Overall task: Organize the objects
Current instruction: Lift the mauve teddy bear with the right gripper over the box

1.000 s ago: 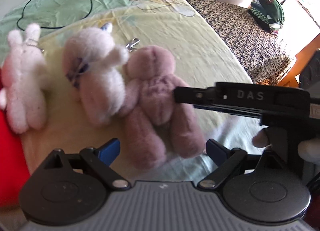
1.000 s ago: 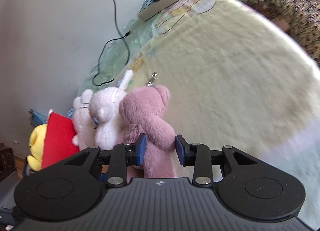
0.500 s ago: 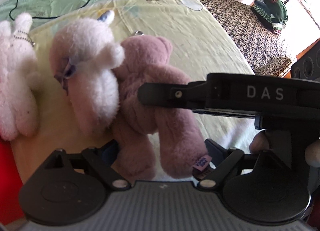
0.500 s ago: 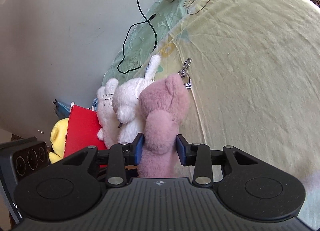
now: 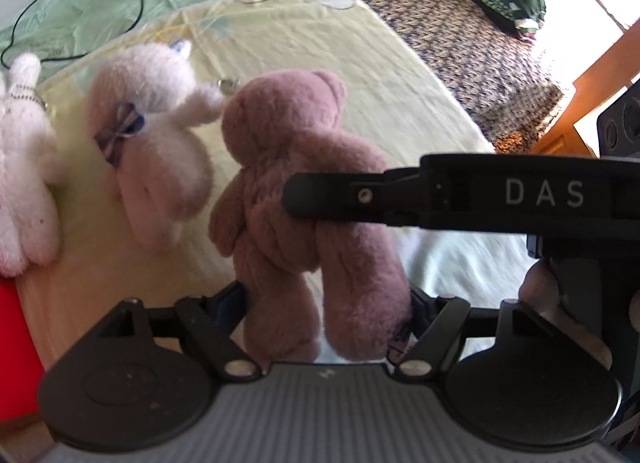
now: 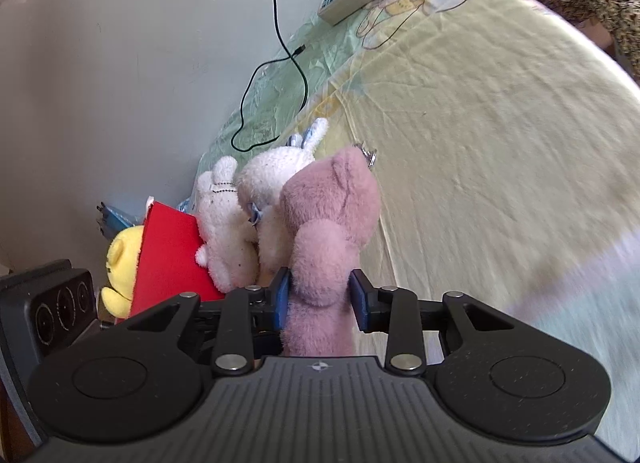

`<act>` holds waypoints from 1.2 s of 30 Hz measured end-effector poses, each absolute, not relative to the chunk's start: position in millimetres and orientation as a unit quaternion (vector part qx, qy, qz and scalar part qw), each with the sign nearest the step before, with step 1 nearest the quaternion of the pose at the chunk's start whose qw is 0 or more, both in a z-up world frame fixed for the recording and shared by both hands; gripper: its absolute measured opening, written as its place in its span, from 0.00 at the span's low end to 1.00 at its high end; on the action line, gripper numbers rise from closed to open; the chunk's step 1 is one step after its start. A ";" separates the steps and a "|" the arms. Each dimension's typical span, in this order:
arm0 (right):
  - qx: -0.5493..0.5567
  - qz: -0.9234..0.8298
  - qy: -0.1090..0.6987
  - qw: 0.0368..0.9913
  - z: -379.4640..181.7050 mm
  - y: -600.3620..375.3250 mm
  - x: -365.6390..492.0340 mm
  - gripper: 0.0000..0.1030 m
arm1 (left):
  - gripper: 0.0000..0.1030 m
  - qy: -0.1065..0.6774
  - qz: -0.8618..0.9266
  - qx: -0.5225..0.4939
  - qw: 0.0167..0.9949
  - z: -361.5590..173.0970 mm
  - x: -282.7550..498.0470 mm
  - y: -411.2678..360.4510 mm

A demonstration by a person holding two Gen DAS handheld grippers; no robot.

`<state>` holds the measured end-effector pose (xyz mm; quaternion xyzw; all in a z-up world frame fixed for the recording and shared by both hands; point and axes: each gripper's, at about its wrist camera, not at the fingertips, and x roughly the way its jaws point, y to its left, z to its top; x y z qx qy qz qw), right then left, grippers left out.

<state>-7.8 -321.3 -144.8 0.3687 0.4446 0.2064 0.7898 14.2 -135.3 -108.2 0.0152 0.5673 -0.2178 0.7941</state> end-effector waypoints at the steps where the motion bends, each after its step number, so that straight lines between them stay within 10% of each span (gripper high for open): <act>1: 0.371 0.203 0.442 0.791 -143.0 -322.5 -11.5 0.33 | 0.73 0.563 -0.221 0.019 0.796 -105.6 10.7 -136.6; 36: 0.335 0.340 0.280 0.833 -20.4 -136.5 -43.6 0.33 | 0.73 0.372 -0.112 0.008 0.922 31.5 -86.7 53.3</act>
